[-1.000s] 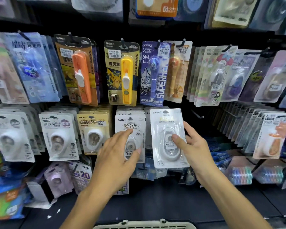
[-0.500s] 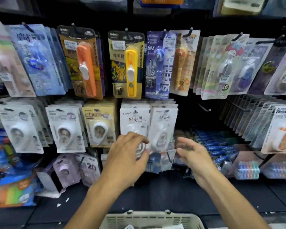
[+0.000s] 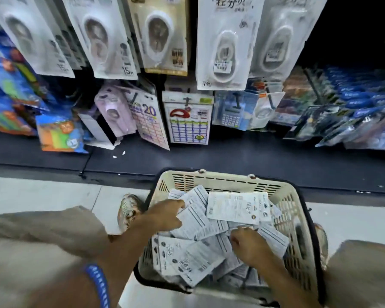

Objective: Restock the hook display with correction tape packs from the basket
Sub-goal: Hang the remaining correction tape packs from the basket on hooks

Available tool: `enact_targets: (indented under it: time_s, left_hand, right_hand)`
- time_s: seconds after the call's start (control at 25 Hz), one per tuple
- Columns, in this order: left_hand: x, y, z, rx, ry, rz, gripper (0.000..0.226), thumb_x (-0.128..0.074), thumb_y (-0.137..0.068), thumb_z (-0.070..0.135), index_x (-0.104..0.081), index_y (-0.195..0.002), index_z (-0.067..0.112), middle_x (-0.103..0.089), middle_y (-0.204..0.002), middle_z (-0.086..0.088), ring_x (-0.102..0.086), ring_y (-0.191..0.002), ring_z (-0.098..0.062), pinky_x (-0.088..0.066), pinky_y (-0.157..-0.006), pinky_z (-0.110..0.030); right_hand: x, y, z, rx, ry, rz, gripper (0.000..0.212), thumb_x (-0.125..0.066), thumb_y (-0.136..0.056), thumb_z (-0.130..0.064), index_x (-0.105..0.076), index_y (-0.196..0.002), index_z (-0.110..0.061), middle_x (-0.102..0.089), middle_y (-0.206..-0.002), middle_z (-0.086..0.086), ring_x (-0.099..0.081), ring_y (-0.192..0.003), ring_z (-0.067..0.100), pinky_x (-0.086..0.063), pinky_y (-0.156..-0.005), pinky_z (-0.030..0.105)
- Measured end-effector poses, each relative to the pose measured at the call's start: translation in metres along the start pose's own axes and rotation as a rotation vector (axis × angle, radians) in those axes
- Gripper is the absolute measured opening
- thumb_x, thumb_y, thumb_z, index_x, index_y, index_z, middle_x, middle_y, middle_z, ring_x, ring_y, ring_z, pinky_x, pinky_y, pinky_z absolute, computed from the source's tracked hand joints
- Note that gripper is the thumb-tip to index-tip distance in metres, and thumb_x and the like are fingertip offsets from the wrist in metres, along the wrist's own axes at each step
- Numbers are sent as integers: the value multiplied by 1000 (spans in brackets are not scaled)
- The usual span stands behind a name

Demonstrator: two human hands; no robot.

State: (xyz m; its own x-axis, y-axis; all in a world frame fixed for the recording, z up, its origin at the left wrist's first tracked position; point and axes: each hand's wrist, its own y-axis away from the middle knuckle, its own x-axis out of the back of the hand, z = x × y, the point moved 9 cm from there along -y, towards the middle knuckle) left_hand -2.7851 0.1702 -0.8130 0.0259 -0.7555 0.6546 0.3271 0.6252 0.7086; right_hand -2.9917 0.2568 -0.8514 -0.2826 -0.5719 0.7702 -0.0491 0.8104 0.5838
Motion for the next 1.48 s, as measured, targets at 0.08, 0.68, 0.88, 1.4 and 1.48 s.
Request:
enact_targets:
  time_s: [0.08,0.68,0.88,1.4,1.48]
  left_hand:
    - [-22,-20,-11,39,67,95,80,-65,-87,19,-26,-156,23,-37,-159,-6,-39,-142,-26,-38,-114,-42]
    - [-58,-86,-10,41,248,102,116,-94,-53,38,-34,-152,27,-63,-138,-4,-63,-119,-23,-54,-93,-32]
    - [-4,-38,2,-39,312,243,96,-92,-56,40,-39,-136,49,-71,-123,10,-69,-100,-10,-57,-87,-30]
    - [168,185,171,-782,-433,1271,95,-90,-60,17,-38,-139,33,-30,-153,-9,-34,-142,-29,-28,-114,-55]
    - [211,198,145,-547,6,1327,106,-87,-68,20,-23,-149,43,-19,-162,3,-21,-149,-19,-22,-119,-50]
  right_hand:
    - [-12,-8,-9,34,-2,-35,23,-49,-96,-17,-71,-102,-18,-73,-109,6,-67,-99,24,-50,-80,29]
    - [-7,-46,24,-133,-146,-25,25,-48,-100,-28,-70,-105,-17,-72,-107,3,-67,-95,21,-51,-78,29]
    - [-5,-24,32,-277,-883,-234,13,-63,-92,-18,-73,-88,-10,-73,-68,5,-64,-53,15,-49,-54,27]
    - [232,73,-74,491,-1764,-188,55,-82,-79,-17,-66,-131,-15,-66,-127,21,-68,-102,34,-56,-91,48]
    - [263,84,-68,501,-1779,-7,55,-78,-78,-18,-65,-131,-17,-67,-129,20,-69,-101,33,-54,-92,49]
